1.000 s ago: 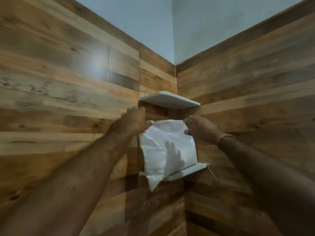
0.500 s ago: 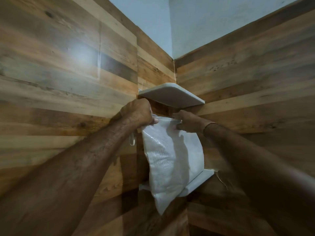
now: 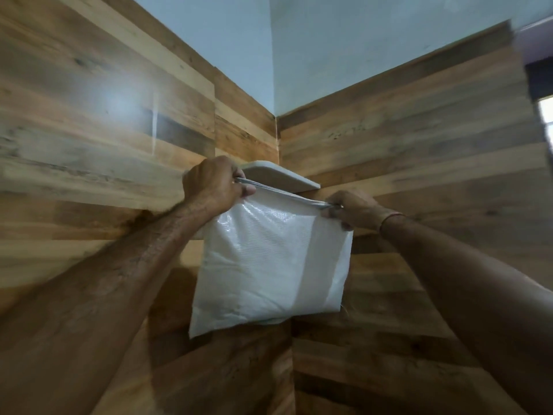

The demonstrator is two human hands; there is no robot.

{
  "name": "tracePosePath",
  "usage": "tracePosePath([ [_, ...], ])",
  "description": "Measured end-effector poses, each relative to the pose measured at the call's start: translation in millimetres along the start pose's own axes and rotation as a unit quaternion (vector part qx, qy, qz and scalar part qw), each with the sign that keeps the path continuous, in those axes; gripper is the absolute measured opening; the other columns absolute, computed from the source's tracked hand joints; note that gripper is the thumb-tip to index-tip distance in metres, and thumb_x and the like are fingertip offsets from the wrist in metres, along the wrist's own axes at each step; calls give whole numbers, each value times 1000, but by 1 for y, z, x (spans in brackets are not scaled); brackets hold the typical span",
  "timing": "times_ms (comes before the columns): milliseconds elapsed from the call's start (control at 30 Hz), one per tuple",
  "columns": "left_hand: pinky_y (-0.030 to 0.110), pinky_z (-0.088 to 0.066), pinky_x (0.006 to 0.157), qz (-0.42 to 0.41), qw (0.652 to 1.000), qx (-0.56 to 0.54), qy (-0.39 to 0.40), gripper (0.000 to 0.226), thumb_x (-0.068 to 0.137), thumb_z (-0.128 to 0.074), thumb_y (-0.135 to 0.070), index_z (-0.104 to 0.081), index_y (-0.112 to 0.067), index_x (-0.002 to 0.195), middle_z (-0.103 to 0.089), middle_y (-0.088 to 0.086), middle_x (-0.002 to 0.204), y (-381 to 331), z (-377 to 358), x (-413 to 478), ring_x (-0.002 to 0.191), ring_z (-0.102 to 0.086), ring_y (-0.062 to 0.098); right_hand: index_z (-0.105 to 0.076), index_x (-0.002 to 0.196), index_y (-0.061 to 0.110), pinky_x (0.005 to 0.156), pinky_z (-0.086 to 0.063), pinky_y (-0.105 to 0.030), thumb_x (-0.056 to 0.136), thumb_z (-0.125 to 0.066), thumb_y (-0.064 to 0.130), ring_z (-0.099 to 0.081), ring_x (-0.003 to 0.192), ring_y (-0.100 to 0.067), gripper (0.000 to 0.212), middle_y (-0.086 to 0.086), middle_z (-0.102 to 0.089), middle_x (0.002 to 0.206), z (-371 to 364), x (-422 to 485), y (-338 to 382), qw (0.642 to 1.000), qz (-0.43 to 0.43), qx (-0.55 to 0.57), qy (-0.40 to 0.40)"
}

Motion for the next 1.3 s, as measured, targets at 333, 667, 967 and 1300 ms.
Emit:
tracePosePath([
  [333,38,-52,94,49,995,-24,78,22,80,-83,-48,-80,-28,88,-73,-9,90,-104,32,-131,98,-68,20,-63,63,28,39,-43,-9,91,-78,28,-60,36,1,32,8,-63,54,85,-175,-34,999,-40,13,27],
  [667,40,-58,84,90,954,-107,267,20,79,-86,-39,-80,-21,86,-76,-1,89,-217,14,-387,87,-71,23,-58,52,19,43,-48,-12,85,-84,26,-67,43,-10,43,10,-58,39,83,-456,-124,963,-176,103,174],
  [967,40,-48,76,93,906,-80,406,27,83,-83,-41,-72,-20,70,-59,-4,72,-270,-25,-638,78,-65,27,-67,59,11,52,-54,-23,79,-87,20,-74,54,-19,29,-6,-70,55,28,-689,-175,920,-256,60,291],
  [1300,47,-36,103,132,883,-9,451,36,85,-79,-50,-61,-26,66,-61,-11,70,-276,-32,-742,69,-56,10,-73,66,11,73,-51,-32,80,-83,15,-64,73,-24,18,0,-60,65,-5,-784,-175,912,-267,40,310],
])
Point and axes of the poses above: each hand's wrist, its own x-axis towards the middle knuckle, its own z-axis out of the back of the hand, y = z × x, the point moved 4 cm from there along x, towards the middle knuckle
